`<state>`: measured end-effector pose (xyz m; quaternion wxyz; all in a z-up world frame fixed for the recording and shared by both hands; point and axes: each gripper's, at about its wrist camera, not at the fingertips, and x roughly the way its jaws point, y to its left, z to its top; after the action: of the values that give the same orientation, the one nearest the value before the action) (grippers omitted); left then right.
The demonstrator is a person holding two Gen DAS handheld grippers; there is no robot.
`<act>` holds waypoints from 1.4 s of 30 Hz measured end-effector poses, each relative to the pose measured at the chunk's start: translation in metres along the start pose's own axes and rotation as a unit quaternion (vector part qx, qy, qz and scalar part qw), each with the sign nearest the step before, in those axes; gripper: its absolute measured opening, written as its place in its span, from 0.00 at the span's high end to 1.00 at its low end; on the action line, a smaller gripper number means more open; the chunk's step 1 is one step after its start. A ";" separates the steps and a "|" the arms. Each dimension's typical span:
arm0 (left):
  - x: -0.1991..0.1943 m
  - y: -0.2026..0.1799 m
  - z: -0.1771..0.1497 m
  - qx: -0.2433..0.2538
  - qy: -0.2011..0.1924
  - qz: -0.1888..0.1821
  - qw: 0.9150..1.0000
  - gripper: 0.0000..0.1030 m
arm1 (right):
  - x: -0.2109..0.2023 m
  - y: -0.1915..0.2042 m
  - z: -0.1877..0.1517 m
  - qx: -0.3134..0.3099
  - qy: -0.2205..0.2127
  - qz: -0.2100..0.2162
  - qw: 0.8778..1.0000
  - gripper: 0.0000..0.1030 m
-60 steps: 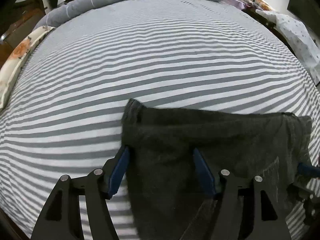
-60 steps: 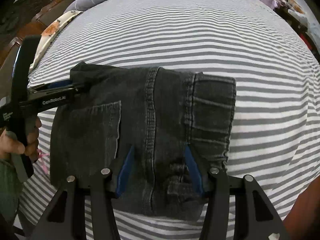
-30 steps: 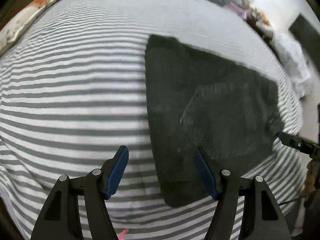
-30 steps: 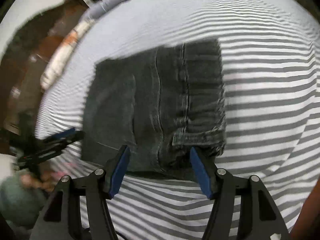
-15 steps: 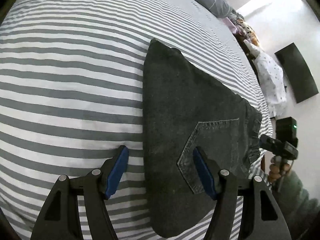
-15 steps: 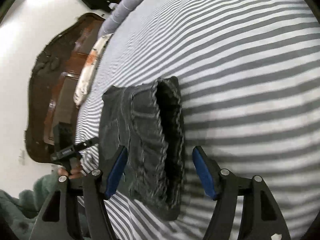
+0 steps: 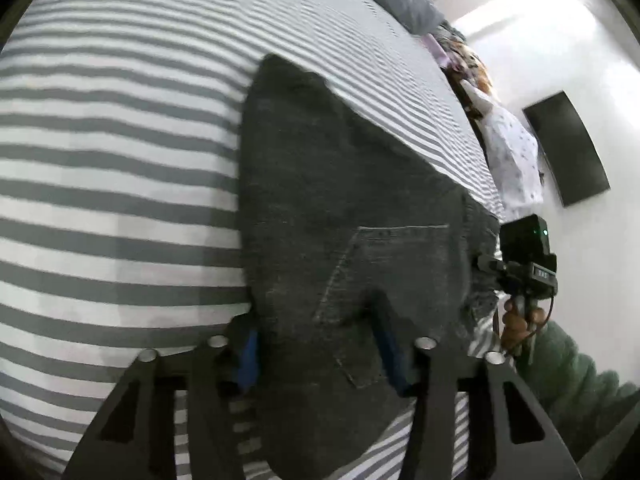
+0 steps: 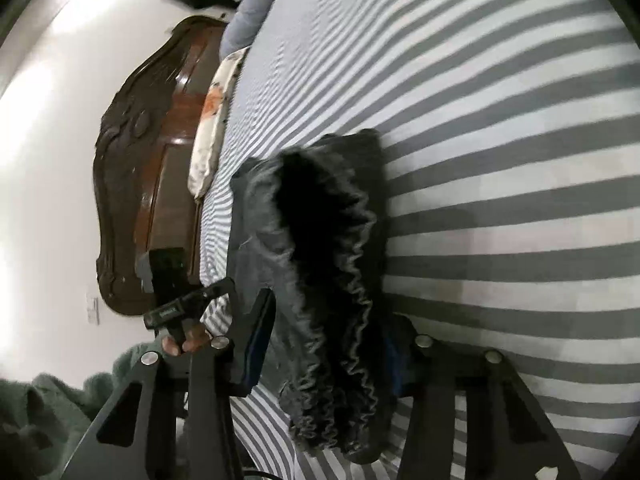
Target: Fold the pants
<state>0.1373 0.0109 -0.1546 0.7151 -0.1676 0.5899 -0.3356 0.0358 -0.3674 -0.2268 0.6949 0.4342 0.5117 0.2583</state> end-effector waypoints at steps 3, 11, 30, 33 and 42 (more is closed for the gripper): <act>-0.005 0.002 0.000 -0.002 -0.002 0.009 1.000 0.56 | -0.003 0.001 -0.001 0.000 -0.008 -0.016 1.000 0.60; 0.001 -0.005 0.006 0.009 0.000 0.002 1.000 0.43 | 0.003 -0.002 0.004 0.015 -0.005 -0.008 1.000 0.56; -0.036 -0.070 0.000 0.074 -0.065 0.082 0.992 0.87 | 0.003 0.106 -0.009 -0.048 -0.064 -0.156 0.985 0.79; -0.053 -0.072 0.009 0.079 -0.087 0.081 0.990 0.87 | 0.007 0.123 0.003 -0.058 -0.068 -0.154 0.984 0.79; -0.083 -0.036 0.073 0.069 -0.123 0.125 0.982 0.87 | 0.052 0.154 0.073 -0.069 -0.062 -0.132 0.987 0.79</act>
<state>0.1901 0.0301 -0.0531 0.8285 -0.0826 0.4891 -0.2599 0.1352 -0.2752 -0.1111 0.7818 0.3288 0.5012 0.1715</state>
